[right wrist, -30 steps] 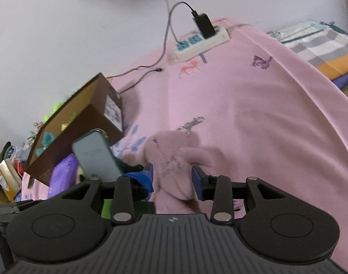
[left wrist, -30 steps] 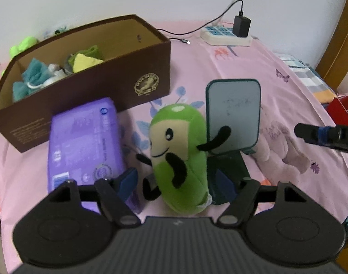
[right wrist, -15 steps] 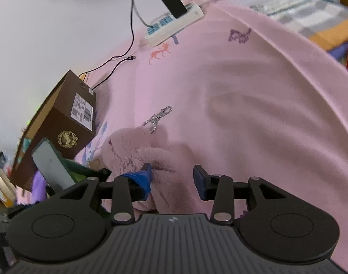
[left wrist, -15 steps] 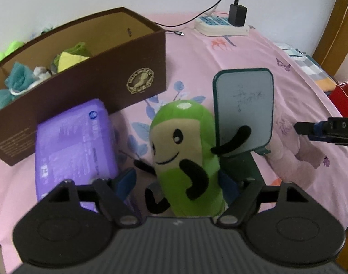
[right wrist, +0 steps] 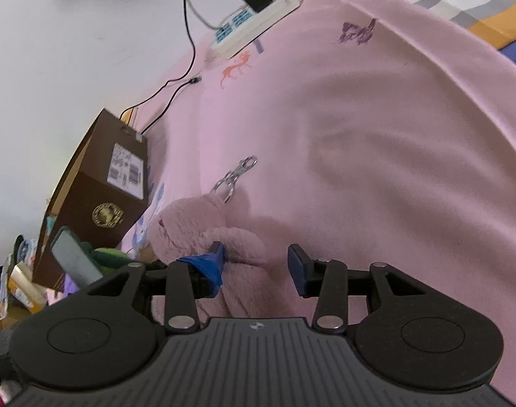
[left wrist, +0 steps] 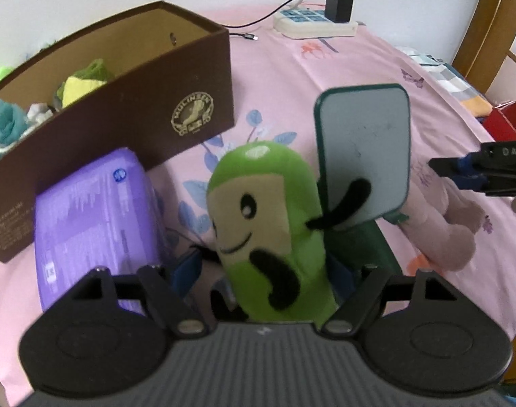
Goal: Organize soft objects
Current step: 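Grasp the green plush with the left tool while the right tool grasps the pink teddy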
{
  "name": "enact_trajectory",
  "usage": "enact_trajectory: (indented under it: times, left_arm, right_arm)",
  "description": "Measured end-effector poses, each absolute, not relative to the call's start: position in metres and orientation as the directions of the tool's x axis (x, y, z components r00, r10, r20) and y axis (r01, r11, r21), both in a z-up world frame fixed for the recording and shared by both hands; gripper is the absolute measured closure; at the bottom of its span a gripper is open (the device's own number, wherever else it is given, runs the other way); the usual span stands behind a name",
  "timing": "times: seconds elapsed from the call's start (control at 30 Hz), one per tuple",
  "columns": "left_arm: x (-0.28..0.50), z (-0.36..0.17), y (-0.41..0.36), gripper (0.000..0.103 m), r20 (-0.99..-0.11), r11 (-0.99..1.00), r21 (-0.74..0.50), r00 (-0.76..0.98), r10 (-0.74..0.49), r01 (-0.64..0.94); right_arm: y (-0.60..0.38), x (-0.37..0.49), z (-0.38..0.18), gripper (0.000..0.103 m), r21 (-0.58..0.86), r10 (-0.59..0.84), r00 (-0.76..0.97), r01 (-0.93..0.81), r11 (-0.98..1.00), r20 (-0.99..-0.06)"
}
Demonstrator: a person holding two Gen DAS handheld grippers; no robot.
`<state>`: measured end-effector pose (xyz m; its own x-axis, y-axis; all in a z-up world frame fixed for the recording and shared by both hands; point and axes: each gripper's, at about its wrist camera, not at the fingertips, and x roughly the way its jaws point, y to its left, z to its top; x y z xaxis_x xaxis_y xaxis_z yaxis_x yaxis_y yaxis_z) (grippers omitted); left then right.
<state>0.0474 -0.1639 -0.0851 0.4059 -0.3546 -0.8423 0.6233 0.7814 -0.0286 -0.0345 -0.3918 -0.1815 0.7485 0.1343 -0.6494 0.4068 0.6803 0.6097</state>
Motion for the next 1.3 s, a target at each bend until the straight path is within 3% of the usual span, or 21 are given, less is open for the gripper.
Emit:
enact_trajectory:
  times: [0.27,0.83,0.93,1.0,1.3]
  left_arm:
    - [0.054,-0.094,-0.167,0.023,-0.854,0.778,-0.015,0.397,-0.336,0.628]
    - [0.048,-0.101,-0.172,0.022,-0.842,0.757,0.035,0.427,-0.330,0.653]
    - [0.043,-0.102,-0.172,0.027,-0.826,0.757,0.056,0.456,-0.331,0.651]
    - [0.041,-0.100,-0.169,0.035,-0.823,0.755,0.038,0.449,-0.348,0.654]
    - [0.038,-0.089,-0.160,0.039,-0.807,0.773,0.040,0.477,-0.349,0.633]
  right_arm:
    - [-0.386,-0.032,-0.180,0.074,0.712,0.305,0.749,0.299,0.635,-0.588]
    - [-0.364,-0.015,-0.192,0.074,0.720,0.324,0.760,0.260,0.643,-0.563]
    - [-0.364,-0.016,-0.194,0.077,0.733,0.327,0.764,0.265,0.626,-0.556]
    - [-0.365,-0.020,-0.193,0.079,0.743,0.326,0.773,0.264,0.615,-0.544]
    - [-0.371,-0.035,-0.189,0.081,0.765,0.297,0.805,0.272,0.585,-0.513]
